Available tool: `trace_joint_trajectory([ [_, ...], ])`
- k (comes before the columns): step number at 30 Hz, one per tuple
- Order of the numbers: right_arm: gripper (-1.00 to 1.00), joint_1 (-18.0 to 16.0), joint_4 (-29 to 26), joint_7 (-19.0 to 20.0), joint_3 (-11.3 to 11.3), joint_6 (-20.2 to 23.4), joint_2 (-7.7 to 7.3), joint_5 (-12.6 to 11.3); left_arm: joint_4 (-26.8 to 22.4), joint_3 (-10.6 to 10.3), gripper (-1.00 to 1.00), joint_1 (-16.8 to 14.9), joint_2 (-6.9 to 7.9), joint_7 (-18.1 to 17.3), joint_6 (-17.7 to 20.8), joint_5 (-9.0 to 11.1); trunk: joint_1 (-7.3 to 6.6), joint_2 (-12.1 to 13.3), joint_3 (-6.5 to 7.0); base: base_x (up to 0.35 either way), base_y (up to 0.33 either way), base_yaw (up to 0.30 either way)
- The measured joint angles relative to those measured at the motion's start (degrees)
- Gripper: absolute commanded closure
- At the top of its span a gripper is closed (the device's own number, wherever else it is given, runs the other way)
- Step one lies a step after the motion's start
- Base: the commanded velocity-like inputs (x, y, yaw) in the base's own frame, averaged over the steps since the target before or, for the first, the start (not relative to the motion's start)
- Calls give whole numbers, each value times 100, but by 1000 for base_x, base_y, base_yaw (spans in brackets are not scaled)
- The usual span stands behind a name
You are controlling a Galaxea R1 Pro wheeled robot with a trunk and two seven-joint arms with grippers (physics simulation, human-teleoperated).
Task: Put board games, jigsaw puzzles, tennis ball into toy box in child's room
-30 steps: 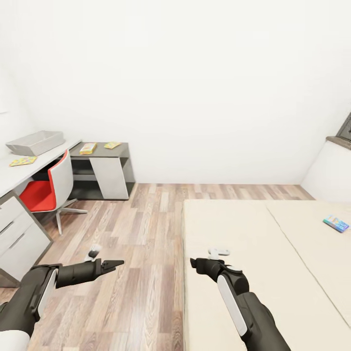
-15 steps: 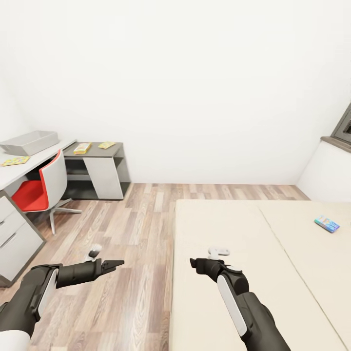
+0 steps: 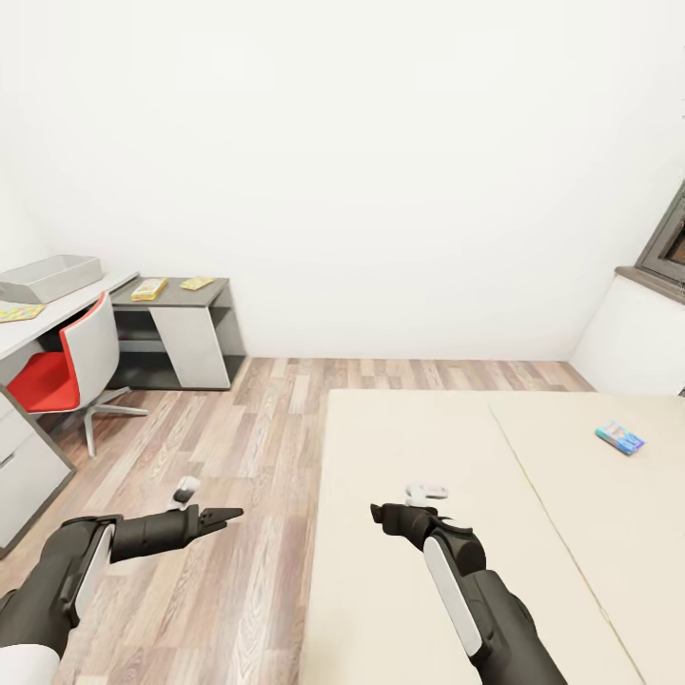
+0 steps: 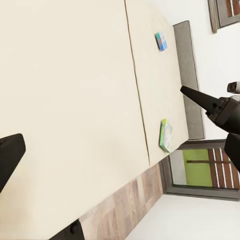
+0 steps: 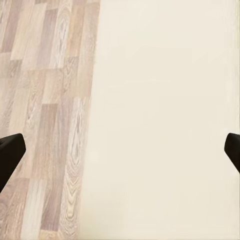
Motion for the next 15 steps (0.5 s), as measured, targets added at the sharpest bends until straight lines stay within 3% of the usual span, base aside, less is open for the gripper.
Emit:
trace_joint_trajectory([
  [15, -100, 0, 0, 0, 0, 0, 0, 0, 0, -1, -100, 0, -7, 0, 0, 0, 0, 0, 0, 0, -227, 0],
])
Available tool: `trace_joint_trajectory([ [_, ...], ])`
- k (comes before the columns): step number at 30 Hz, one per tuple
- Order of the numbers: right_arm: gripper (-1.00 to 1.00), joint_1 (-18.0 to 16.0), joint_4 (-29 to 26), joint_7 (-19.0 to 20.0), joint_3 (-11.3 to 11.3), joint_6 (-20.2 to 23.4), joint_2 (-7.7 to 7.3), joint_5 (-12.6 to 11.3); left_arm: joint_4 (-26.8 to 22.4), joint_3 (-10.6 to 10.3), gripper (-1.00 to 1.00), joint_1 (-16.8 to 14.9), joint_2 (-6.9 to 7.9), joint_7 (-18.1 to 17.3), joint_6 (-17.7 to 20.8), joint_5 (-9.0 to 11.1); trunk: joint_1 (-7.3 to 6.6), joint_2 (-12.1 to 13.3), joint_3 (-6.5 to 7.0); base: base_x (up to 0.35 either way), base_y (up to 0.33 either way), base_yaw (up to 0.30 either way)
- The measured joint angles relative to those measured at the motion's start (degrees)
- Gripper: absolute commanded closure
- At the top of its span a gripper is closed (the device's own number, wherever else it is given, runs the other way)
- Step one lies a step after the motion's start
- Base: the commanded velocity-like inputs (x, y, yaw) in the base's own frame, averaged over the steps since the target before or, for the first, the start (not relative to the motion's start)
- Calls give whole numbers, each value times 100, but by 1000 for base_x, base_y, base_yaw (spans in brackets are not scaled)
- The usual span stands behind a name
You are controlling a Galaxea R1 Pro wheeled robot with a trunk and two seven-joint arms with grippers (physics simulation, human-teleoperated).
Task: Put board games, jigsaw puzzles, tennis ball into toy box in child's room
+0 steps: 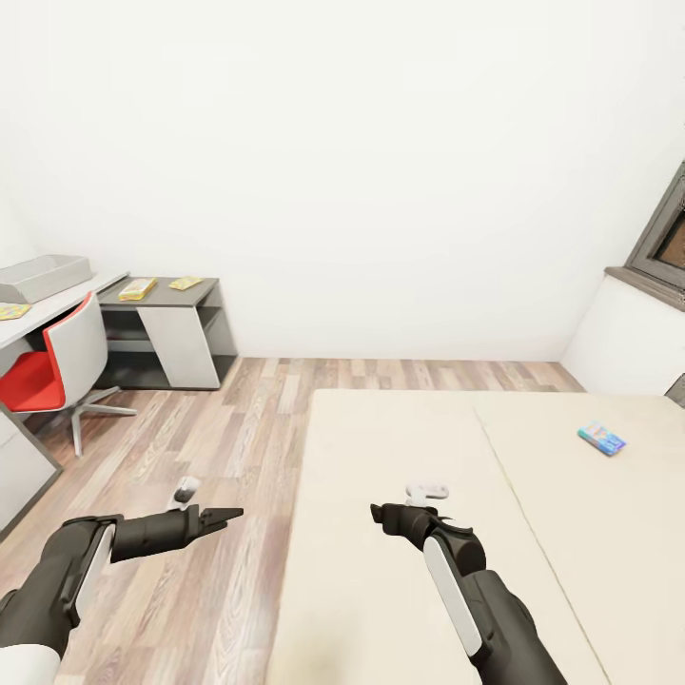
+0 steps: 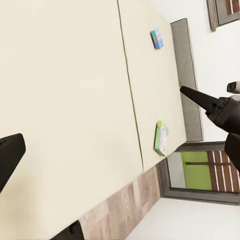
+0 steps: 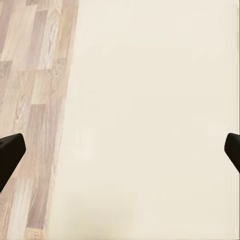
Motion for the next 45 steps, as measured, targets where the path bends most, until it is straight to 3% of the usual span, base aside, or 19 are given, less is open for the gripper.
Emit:
trace_joint_trajectory([
  [30, -100, 0, 0, 0, 0, 0, -5, 0, 0, 0, -100, 0, -35, 0, 0, 0, 0, 0, 0, 0, -226, 0],
  [45, -100, 0, 1, 0, 1, -1, -9, 1, -3, 9, -100, 0, -35, 2, 2, -8, 0, -1, 0, 0, -34, 0],
])
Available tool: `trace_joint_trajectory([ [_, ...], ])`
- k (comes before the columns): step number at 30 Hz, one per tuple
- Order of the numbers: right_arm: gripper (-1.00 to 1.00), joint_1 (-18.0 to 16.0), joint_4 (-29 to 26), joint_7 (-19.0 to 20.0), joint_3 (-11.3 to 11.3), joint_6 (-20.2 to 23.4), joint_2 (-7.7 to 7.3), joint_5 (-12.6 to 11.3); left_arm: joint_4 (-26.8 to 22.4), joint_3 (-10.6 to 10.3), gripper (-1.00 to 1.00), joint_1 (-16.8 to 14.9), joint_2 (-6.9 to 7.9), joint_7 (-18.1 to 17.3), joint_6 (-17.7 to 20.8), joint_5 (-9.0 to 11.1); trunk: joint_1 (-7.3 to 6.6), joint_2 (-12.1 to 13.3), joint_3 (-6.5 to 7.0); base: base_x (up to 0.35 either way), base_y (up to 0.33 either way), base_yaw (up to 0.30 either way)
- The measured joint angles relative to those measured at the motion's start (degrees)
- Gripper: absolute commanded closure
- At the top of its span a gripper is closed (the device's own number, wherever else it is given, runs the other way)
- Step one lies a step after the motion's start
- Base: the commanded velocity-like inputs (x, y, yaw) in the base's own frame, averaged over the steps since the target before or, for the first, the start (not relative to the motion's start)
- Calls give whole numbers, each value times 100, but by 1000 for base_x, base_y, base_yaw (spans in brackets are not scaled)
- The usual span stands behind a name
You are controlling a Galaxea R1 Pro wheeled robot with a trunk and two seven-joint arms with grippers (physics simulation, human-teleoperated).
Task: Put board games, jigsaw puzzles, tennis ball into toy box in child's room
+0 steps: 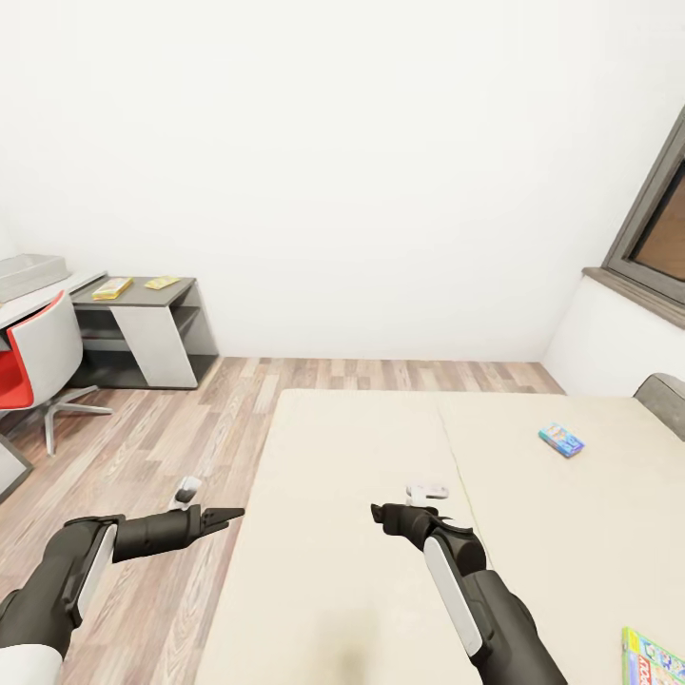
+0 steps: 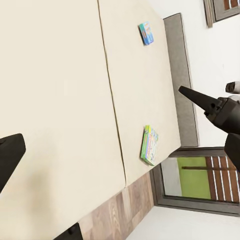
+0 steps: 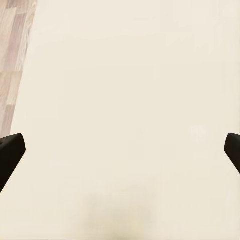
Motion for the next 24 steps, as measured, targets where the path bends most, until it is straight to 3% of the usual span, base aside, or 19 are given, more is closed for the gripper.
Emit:
trace_joint_trajectory([
  [24, -100, 0, 0, 0, 0, 0, 0, 0, 1, 0, -100, 0, 0, 0, -7, 0, 0, 0, 0, -10, 0, 0],
])
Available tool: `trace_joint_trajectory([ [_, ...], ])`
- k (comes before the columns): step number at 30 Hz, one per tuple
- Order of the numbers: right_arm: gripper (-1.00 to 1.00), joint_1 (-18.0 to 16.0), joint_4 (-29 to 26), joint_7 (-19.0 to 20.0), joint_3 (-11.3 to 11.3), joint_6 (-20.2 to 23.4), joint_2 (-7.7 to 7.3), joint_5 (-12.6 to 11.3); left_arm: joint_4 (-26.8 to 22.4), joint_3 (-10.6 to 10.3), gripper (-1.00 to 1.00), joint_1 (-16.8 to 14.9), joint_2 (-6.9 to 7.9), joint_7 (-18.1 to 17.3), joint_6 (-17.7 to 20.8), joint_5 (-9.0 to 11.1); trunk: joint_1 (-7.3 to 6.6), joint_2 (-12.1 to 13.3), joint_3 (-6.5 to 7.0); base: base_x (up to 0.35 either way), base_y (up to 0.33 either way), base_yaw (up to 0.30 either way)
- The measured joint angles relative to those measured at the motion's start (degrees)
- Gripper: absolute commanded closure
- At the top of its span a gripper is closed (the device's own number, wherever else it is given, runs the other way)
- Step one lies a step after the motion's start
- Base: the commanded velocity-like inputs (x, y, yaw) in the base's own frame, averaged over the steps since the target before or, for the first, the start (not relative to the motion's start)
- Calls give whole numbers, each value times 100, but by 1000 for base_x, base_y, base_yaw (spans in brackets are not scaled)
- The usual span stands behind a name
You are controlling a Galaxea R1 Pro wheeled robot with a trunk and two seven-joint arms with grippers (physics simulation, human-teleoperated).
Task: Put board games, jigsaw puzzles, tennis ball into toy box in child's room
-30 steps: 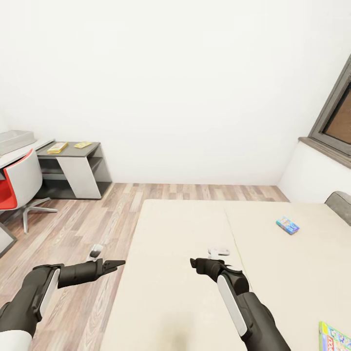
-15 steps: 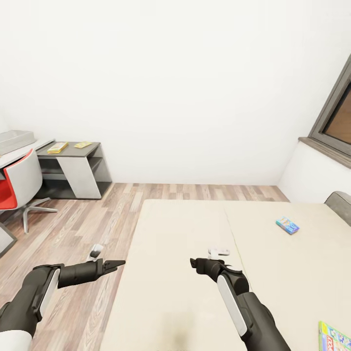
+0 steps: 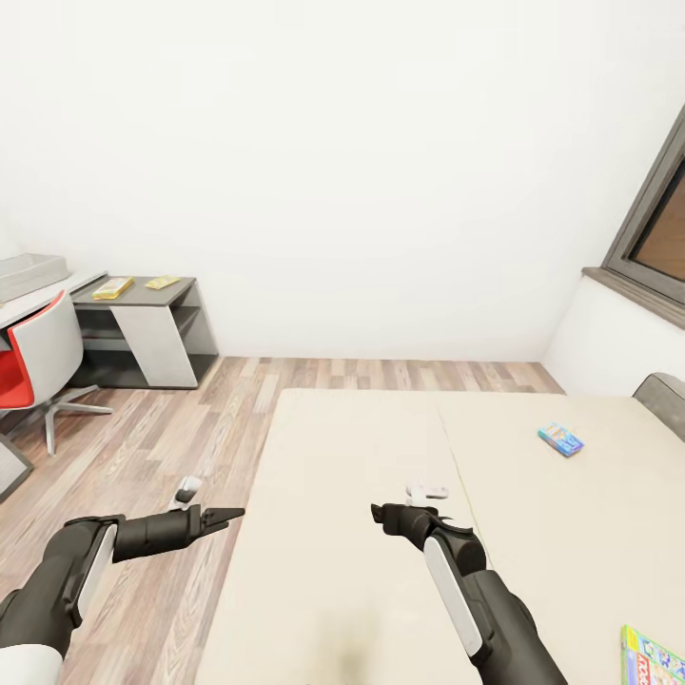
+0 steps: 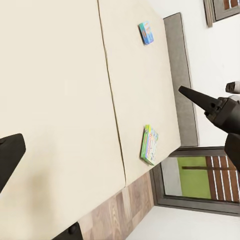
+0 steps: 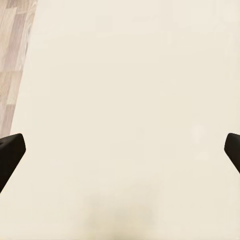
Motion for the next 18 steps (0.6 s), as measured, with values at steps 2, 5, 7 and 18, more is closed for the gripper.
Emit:
trace_joint_trajectory([
  [2, -100, 0, 0, 0, 0, 0, 0, 0, 0, 0, -100, 0, 0, 0, -1, 0, 0, 0, 0, 0, 0, 0],
  [5, -100, 0, 0, 0, 0, 0, 0, 0, -1, 0, -100, 0, 0, 0, -1, 0, 0, 0, 0, 0, 0, 0],
  [7, -100, 0, 0, 0, 0, 0, 0, 0, 0, 0, -100, 0, 0, 0, -2, 1, 0, 0, 0, 0, 0, 0],
  [18, -100, 0, 0, 0, -1, 1, 0, 0, 2, -7, -100, 0, -1, -1, -77, 6, 0, 0, 0, 0, -91, 0],
])
